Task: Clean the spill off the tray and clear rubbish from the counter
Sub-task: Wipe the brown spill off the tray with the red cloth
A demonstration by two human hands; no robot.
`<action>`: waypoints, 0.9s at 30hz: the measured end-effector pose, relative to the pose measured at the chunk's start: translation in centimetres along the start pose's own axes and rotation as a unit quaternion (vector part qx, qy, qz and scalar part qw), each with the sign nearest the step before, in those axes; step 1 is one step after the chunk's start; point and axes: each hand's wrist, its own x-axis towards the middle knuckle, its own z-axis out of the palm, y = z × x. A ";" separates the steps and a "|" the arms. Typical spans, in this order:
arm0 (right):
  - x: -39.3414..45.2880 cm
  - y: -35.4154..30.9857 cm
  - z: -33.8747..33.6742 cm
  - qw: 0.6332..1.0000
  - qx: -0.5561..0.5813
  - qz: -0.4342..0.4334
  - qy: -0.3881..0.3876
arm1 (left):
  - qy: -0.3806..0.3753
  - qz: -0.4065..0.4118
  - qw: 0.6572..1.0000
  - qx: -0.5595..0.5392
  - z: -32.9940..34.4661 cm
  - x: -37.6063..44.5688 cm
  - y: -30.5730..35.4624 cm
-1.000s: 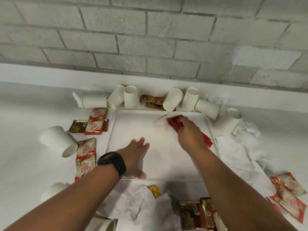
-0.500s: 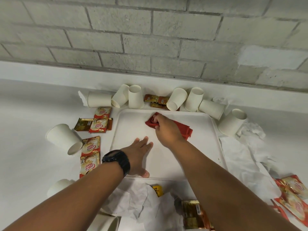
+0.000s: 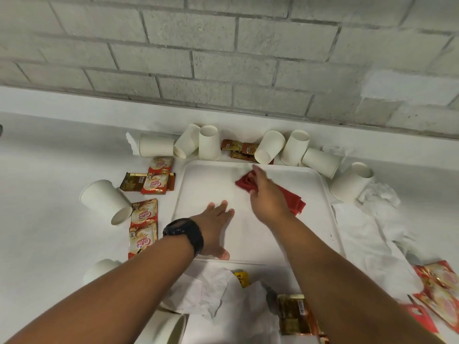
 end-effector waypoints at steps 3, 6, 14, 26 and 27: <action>-2.0 1.0 0.0 0.991 -0.065 -0.058 -0.103 | 0.009 -0.001 1.000 -0.004 0.0 -0.2 0.1; -2.7 3.3 -1.5 0.980 -0.093 -0.114 -0.137 | 0.019 0.002 1.000 -0.005 0.0 -0.4 0.2; -3.0 2.1 -0.8 0.988 -0.111 -0.077 -0.078 | 0.104 -0.099 0.990 0.010 0.9 -2.7 -2.8; 4.9 -4.2 4.8 0.985 -0.171 -0.013 -0.016 | 0.070 -0.084 0.994 0.011 1.2 -2.7 -3.9; 4.9 -5.0 5.2 0.984 -0.172 -0.032 -0.026 | 0.068 -0.086 0.994 0.012 1.2 -2.6 -3.9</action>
